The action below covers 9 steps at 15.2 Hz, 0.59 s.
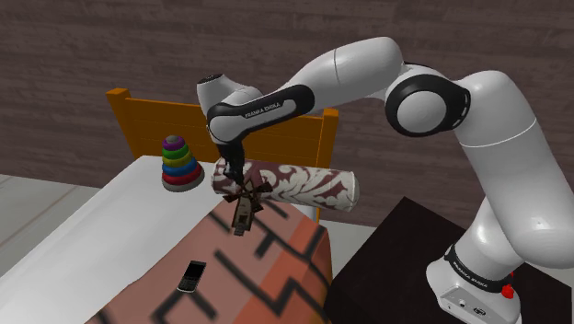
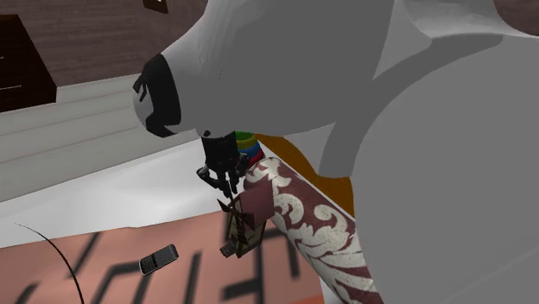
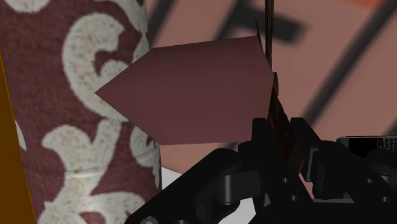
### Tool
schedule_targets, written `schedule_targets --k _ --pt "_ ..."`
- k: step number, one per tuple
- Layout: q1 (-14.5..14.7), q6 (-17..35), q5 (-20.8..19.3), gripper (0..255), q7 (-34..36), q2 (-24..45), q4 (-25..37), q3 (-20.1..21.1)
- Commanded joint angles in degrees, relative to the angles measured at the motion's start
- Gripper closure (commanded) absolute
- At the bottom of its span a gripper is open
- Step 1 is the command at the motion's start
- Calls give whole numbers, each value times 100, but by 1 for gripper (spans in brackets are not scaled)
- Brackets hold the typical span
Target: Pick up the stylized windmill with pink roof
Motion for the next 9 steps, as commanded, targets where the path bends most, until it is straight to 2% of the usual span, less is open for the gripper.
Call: schedule_targets --k 1,9 --pt "0 -126 10 255 -7 -87 56 7" --pt "9 -619 41 255 -43 -272 365 24"
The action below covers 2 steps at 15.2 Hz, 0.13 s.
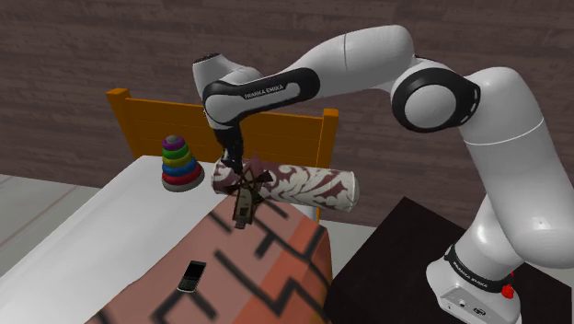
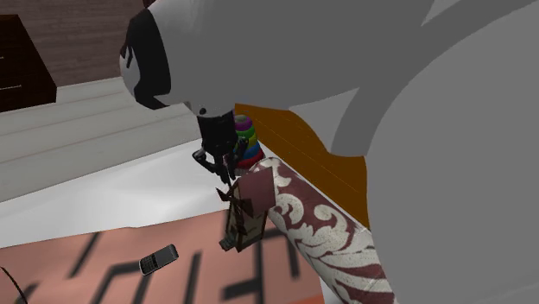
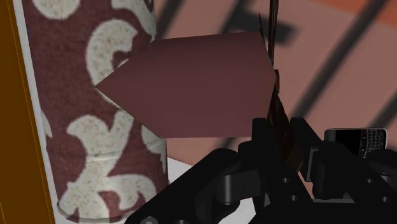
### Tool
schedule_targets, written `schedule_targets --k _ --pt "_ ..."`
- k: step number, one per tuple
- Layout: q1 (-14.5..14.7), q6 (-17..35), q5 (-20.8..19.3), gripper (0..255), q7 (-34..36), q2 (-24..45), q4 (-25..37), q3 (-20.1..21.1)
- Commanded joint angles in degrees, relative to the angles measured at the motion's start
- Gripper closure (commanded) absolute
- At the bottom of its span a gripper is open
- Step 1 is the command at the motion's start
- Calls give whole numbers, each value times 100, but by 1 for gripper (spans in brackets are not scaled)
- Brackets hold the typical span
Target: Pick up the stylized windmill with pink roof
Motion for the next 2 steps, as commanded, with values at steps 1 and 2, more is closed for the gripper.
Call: schedule_targets --k 1,2 --pt "1 -73 3 255 -7 -35 56 2" --pt "1 -73 3 255 -7 -34 57 2"
